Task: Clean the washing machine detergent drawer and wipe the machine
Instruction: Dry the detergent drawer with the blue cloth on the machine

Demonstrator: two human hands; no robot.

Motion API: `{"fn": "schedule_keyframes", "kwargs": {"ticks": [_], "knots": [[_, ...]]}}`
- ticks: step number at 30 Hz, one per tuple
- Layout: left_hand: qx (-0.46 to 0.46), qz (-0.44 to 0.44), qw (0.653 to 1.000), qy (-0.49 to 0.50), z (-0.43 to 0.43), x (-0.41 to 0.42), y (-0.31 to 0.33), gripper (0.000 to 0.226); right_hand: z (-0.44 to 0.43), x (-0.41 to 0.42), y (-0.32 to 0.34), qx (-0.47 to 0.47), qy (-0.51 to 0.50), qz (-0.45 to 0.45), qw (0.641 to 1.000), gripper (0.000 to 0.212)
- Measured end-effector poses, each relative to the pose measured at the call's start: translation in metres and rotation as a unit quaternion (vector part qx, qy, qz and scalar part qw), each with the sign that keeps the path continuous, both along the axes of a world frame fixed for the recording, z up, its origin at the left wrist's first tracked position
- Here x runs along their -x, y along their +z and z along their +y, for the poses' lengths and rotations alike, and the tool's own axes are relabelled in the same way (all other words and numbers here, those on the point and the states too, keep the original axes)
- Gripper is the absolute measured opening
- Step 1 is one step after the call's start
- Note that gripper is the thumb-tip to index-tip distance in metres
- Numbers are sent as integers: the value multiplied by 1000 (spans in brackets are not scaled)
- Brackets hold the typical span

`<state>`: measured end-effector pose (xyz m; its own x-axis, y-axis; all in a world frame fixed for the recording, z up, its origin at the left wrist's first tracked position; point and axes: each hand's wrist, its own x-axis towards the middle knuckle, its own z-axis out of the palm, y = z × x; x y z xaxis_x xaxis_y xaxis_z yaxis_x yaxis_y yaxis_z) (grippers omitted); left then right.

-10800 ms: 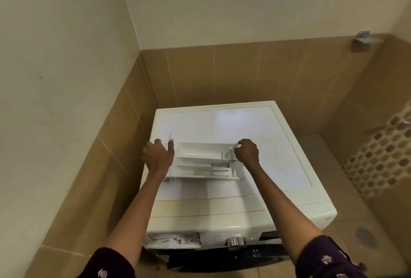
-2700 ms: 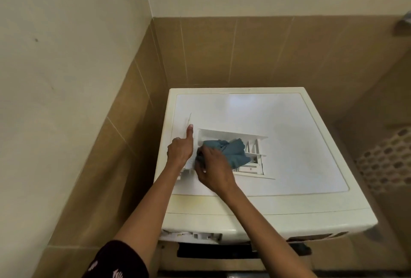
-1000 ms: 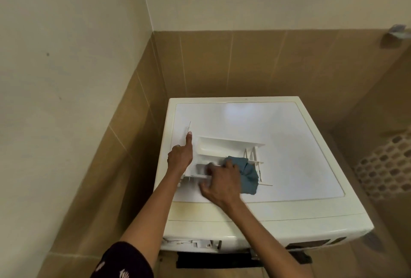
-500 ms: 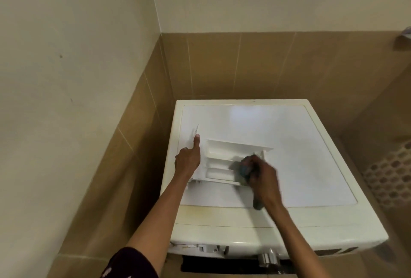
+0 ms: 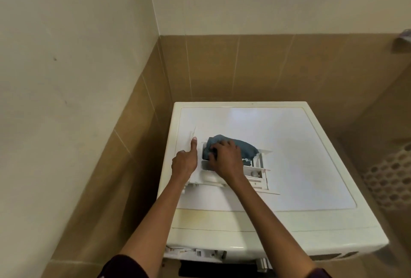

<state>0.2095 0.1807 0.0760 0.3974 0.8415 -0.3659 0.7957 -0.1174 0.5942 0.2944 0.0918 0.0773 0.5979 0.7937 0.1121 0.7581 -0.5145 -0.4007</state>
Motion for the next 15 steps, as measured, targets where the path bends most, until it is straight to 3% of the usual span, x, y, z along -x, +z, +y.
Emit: {"fn": "schedule_keyframes", "kwargs": {"ticks": [1,4,6,11,15], "knots": [[-4,3,1000,-3,0,0,1,76,2,6,-1,-7,-3,9,1000,26],[-7,8,1000,-15,-2,0,3,72,5,14,-5,-21,-10,176,984,25],[-9,11,1000,-18,0,0,1,78,5,13,-6,-19,-10,211,977,26],[-2,17,1000,-21,1,0,0,81,4,6,0,67,-2,96,993,26],[-1,11,1000,-3,-1,0,3,72,-3,-3,5,122,-23,20,992,41]]}}
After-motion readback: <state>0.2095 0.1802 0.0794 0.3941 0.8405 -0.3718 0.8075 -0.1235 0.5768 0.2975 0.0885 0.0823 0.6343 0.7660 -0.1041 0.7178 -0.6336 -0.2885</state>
